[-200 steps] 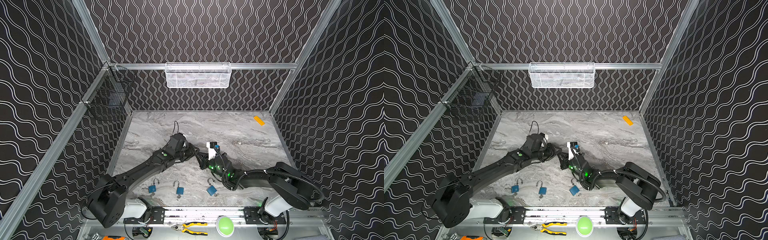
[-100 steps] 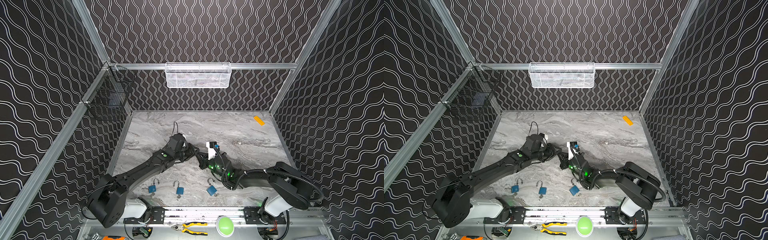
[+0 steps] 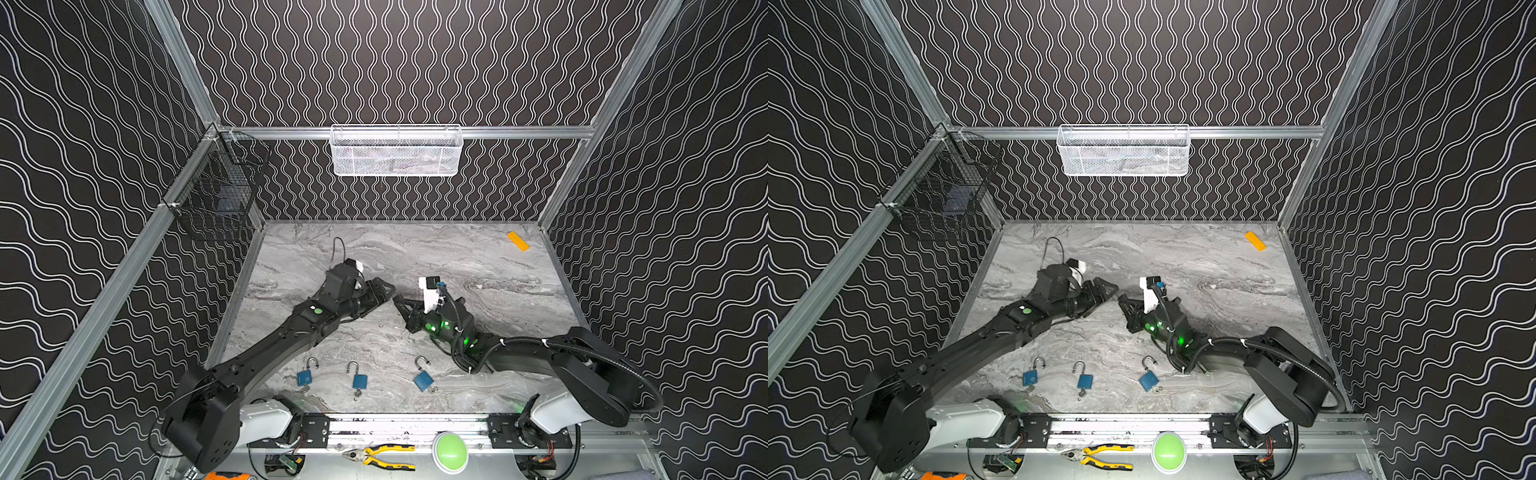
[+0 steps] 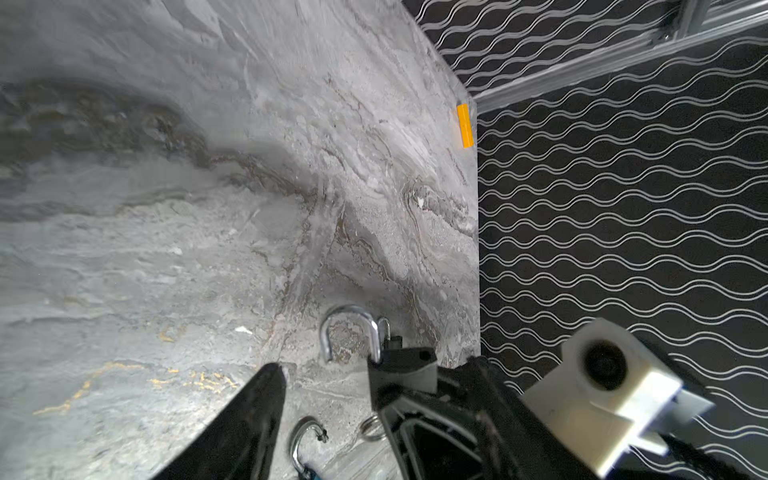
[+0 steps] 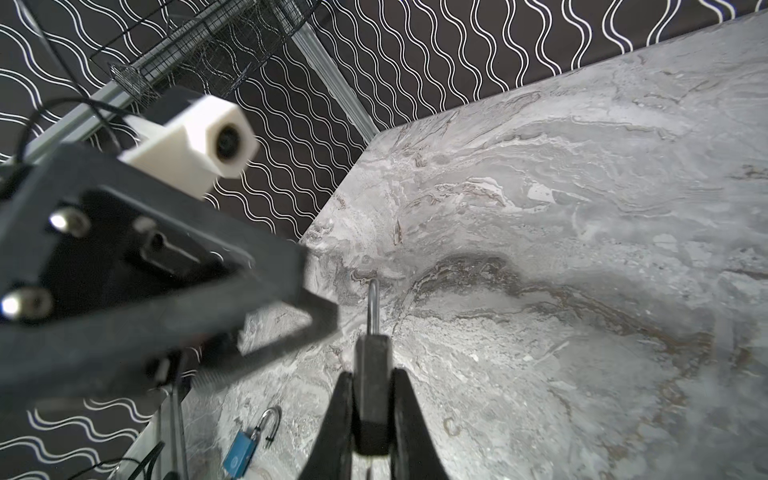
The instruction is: Lock with the key
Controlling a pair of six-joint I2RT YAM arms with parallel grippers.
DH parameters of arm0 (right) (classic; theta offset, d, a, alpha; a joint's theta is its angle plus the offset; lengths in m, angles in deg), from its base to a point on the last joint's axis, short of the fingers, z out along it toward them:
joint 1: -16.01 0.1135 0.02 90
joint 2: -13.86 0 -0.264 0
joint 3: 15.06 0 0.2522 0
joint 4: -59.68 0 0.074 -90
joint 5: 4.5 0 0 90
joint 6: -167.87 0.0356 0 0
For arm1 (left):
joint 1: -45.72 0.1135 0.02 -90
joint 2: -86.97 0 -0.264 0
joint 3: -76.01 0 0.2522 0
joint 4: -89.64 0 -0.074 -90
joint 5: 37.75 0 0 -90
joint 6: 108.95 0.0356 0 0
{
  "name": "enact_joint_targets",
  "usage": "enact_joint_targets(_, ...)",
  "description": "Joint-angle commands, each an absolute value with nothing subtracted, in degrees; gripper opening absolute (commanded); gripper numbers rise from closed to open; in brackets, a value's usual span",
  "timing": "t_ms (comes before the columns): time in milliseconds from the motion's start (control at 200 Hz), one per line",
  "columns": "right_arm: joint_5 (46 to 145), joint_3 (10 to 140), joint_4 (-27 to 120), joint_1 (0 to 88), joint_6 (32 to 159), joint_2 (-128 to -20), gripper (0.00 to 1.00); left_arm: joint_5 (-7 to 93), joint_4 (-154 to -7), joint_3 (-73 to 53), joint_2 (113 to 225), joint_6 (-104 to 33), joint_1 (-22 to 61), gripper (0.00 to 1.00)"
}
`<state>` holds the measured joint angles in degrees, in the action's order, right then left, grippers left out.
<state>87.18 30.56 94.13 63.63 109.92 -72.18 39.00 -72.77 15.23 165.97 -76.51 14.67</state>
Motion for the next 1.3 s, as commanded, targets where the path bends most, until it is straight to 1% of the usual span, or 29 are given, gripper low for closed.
enact_joint_targets(0, 97.5, 30.3, 90.0, 60.5, 110.6, -69.8, 0.00, 39.4, -68.9, 15.0, 163.8, -69.4, 16.7, 0.75)
enact_joint_targets(105, 105.3, 31.8, 81.2, 56.8, 107.6, -66.7, 0.00, 39.6, -65.5, 15.1, 161.3, -65.0, 17.4, 0.75)
enact_joint_targets(195, 108.3, 33.0, 74.1, 54.2, 104.5, -64.5, 0.00, 39.0, -65.5, 16.6, 159.6, -63.7, 17.5, 0.76)
enact_joint_targets(270, 110.3, 32.5, 71.7, 52.2, 102.9, -63.1, 0.00, 37.1, -66.7, 18.4, 158.6, -64.1, 17.5, 0.76)
enact_joint_targets(395, 115.8, 32.7, 69.0, 49.8, 99.9, -63.2, 0.00, 32.7, -75.4, 23.2, 157.9, -67.1, 17.3, 0.77)
enact_joint_targets(606, 125.0, 38.7, 61.7, 49.1, 95.7, -67.2, 0.00, 27.5, -94.2, 31.6, 159.8, -72.5, 16.3, 0.81)
enact_joint_targets(756, 127.8, 40.6, 61.8, 48.9, 96.0, -69.5, 0.00, 26.3, -97.9, 30.5, 164.4, -72.5, 15.4, 0.83)
enact_joint_targets(1001, 129.6, 41.5, 65.5, 48.8, 98.3, -72.6, 0.00, 24.1, -107.6, 30.5, 172.1, -76.7, 13.8, 0.83)
enact_joint_targets(1291, 128.8, 41.9, 67.9, 48.9, 98.3, -74.9, 0.00, 23.5, -111.6, 30.9, 175.4, -81.8, 12.4, 0.82)
